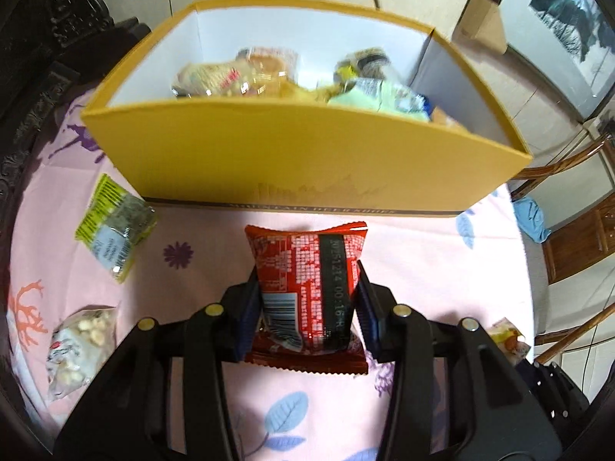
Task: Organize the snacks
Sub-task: 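Lower both snacks into the yellow box and open both tools, then move both tools away from the box toward the remaining packs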
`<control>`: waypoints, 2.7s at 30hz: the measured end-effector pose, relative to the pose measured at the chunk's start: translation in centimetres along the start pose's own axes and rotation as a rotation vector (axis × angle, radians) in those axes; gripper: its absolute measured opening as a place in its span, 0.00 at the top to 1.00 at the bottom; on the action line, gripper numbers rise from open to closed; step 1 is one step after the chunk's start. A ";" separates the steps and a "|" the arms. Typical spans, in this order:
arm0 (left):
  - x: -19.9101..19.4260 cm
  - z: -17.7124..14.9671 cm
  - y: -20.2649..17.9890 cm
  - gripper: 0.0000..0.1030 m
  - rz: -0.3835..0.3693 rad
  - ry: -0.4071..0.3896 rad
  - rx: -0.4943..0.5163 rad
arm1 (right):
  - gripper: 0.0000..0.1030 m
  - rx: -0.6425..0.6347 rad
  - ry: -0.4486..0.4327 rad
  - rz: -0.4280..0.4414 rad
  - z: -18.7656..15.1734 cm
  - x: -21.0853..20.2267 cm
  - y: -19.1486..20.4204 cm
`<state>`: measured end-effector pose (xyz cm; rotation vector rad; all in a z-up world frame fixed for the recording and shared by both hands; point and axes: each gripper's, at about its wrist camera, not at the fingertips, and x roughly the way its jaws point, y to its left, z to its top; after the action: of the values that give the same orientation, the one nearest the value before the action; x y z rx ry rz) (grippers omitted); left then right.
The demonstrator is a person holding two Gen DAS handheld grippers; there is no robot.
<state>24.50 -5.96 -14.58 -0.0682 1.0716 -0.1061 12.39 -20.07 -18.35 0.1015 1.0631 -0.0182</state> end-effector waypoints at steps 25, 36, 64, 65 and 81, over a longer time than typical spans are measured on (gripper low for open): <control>-8.1 11.1 6.7 0.57 0.034 -0.139 -0.052 | 0.65 -0.062 -0.208 0.064 18.6 -5.4 5.8; -5.7 15.1 7.2 0.05 0.065 -0.159 -0.053 | 0.01 0.015 -0.173 0.055 21.5 -2.5 5.2; -8.7 9.8 7.0 0.05 0.001 -0.131 -0.097 | 0.01 -0.002 -0.182 0.065 17.4 -5.9 5.4; -9.0 9.3 6.9 0.05 0.002 -0.132 -0.096 | 0.01 -0.004 -0.188 0.063 17.1 -6.2 5.4; -12.6 5.2 7.7 0.05 0.019 -0.146 -0.106 | 0.01 -0.049 -0.191 0.066 13.8 -9.2 6.6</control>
<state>23.52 3.19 -1.89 -0.1594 0.9316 -0.0265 20.34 -15.09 -3.22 0.0892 0.8688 0.0571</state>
